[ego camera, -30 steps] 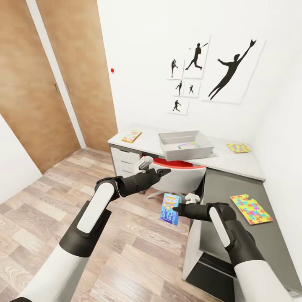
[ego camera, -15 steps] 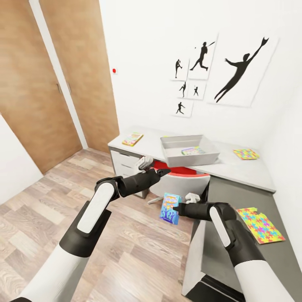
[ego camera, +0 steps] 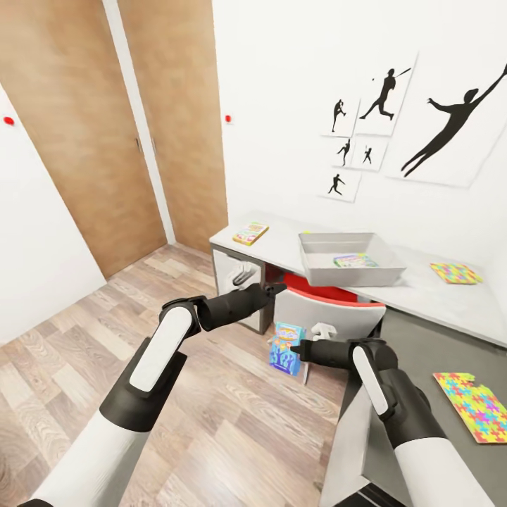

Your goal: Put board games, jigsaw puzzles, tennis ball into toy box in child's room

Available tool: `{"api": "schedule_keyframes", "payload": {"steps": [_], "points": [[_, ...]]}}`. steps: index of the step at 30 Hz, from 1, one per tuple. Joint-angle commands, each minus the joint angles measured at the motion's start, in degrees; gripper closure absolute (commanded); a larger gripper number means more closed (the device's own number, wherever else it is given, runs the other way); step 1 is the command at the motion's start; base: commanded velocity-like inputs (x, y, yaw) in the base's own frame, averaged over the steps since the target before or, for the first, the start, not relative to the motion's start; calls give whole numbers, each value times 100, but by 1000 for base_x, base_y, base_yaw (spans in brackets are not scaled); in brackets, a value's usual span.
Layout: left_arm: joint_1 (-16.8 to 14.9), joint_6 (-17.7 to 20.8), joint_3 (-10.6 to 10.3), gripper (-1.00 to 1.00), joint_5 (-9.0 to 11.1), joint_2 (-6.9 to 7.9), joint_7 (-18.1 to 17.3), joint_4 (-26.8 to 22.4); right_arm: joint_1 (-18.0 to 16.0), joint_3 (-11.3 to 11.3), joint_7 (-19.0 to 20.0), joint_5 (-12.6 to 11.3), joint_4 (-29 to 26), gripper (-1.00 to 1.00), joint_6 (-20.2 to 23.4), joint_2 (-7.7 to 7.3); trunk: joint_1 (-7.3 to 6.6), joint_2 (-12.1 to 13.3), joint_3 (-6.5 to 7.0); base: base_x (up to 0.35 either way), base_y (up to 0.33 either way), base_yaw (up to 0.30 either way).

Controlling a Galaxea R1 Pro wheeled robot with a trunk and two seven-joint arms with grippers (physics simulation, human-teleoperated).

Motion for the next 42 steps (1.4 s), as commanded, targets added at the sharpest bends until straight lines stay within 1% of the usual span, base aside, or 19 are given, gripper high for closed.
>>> {"api": "schedule_keyframes", "payload": {"steps": [1,42], "points": [[-7,7,0,-100,60,-3,57,-3,-1,4,13,-16,-10,100,27,-5,3,-12,-12,3,-1,289],[-7,7,-9,-100,53,-12,55,-3,15,4,13,-17,-95,100,42,-5,3,-12,-12,0,0,290]]}}
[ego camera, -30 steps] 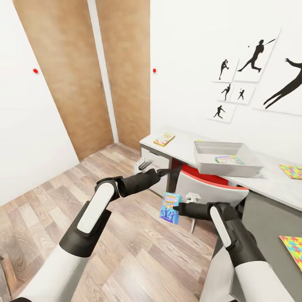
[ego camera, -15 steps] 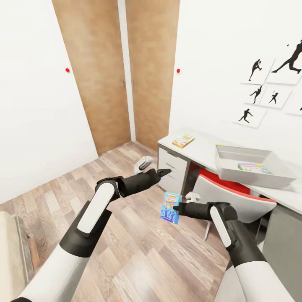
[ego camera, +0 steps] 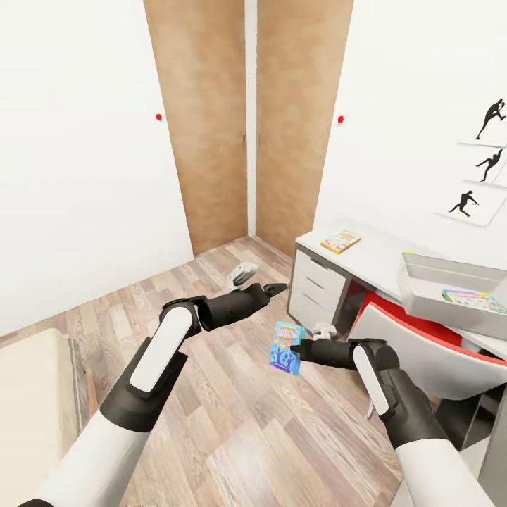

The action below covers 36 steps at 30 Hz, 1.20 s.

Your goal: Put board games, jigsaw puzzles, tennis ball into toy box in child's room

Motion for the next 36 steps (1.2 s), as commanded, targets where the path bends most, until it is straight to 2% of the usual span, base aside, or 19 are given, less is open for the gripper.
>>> {"api": "schedule_keyframes", "payload": {"steps": [1,13,21,36], "points": [[-7,7,0,-100,59,-3,58,-3,-4,3,13,-13,-9,100,27,-6,3,-12,-12,0,0,190],[-14,7,0,-100,63,-3,53,-3,119,-7,13,-18,-233,100,43,-25,3,-12,-12,69,0,68],[-15,7,0,-100,66,-3,52,-3,221,-5,13,-16,-465,100,50,-23,3,-12,-12,292,0,7],[-16,7,0,-100,67,-3,52,-3,265,-19,13,-18,-533,100,52,-39,3,-12,-12,331,0,1]]}}
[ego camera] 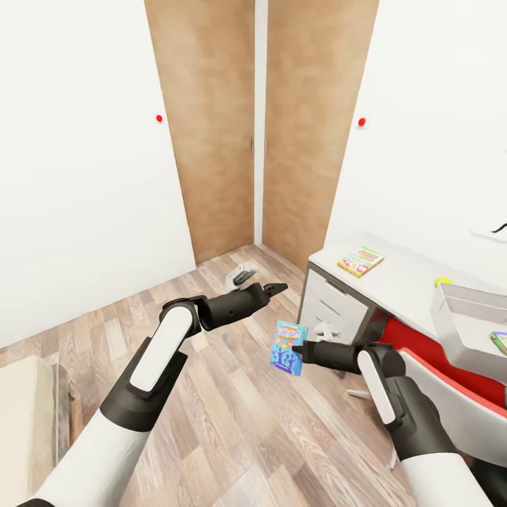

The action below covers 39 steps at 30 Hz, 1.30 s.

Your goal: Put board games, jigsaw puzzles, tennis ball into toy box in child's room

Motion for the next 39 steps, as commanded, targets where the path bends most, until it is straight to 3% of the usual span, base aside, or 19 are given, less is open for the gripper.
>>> {"api": "schedule_keyframes", "payload": {"steps": [1,7,39], "points": [[28,-26,-6,-100,36,-28,92,-39,-39,-29,-10,50,-37,100,33,-37,7,-11,-11,0,0,0],[179,-78,8,-100,55,0,79,-156,-230,-235,-30,80,-63,100,30,-152,7,-11,-11,0,0,0],[179,-78,8,-100,55,0,79,-156,-230,-240,-30,80,-63,100,30,-152,7,-11,-11,0,0,0]]}}
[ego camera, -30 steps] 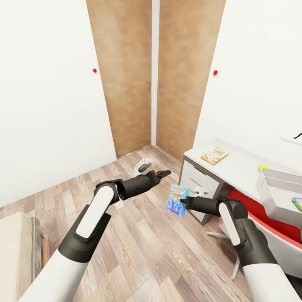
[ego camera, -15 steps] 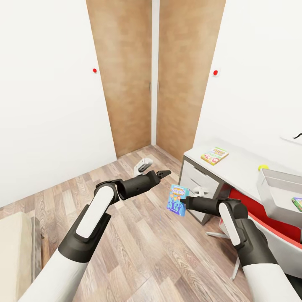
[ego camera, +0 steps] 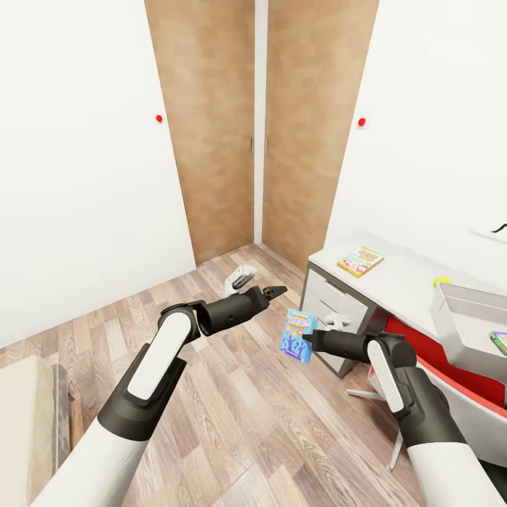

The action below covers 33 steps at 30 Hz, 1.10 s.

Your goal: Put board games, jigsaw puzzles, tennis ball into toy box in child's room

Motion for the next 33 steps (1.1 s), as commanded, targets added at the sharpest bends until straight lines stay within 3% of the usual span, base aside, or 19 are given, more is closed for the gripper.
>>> {"api": "schedule_keyframes", "payload": {"steps": [1,4,15,33], "points": [[-6,7,1,-100,60,-2,58,-5,-6,-8,39,21,-3,100,27,1,3,-12,-12,0,0,0],[-9,13,12,-100,75,21,35,27,5,25,55,22,13,100,24,34,3,-12,-12,0,0,0],[54,96,354,-100,136,145,-40,130,34,274,112,10,38,100,67,132,3,-12,-12,0,0,0],[64,109,406,-100,145,163,-50,145,38,305,120,3,36,100,74,144,3,-12,-12,3,0,0]]}}
